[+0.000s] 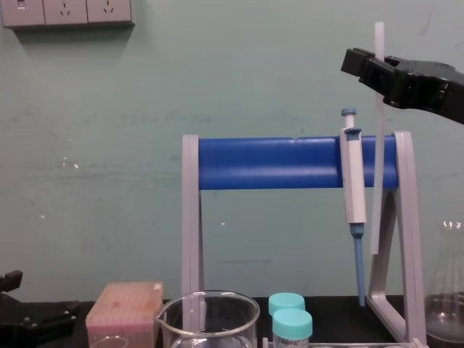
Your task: Pick up the stirring rod with one hand, then place it down.
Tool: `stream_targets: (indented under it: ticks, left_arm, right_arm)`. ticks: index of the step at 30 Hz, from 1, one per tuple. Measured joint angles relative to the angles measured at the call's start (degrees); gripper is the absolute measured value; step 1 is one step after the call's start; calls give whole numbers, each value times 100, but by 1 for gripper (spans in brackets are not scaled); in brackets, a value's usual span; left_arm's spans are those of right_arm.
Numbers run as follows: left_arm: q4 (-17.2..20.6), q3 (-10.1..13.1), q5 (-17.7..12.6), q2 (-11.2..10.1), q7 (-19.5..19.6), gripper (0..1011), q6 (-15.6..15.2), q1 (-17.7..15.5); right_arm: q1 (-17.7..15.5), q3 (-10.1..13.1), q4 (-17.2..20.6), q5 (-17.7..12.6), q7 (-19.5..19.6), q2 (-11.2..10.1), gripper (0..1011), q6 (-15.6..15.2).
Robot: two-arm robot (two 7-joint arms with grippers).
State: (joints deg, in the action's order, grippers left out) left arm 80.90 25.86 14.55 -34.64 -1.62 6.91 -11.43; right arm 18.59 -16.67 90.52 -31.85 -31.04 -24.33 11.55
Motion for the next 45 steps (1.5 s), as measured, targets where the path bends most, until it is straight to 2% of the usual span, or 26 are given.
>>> stream_targets:
  ticks: [32,38,45]
  left_arm:
    - [0,0,0,0,0,1000,0,0]
    - [0,0,0,0,0,1000,0,0]
    - [0,0,0,0,0,1000,0,0]
  right_arm:
    - [31,-46,-40,-56,-46,-14,67,-35]
    - [29,-69,-74,-110,-135,-48,67,-39]
    - [37,-138,-208,-277,-458,-149,67,11]
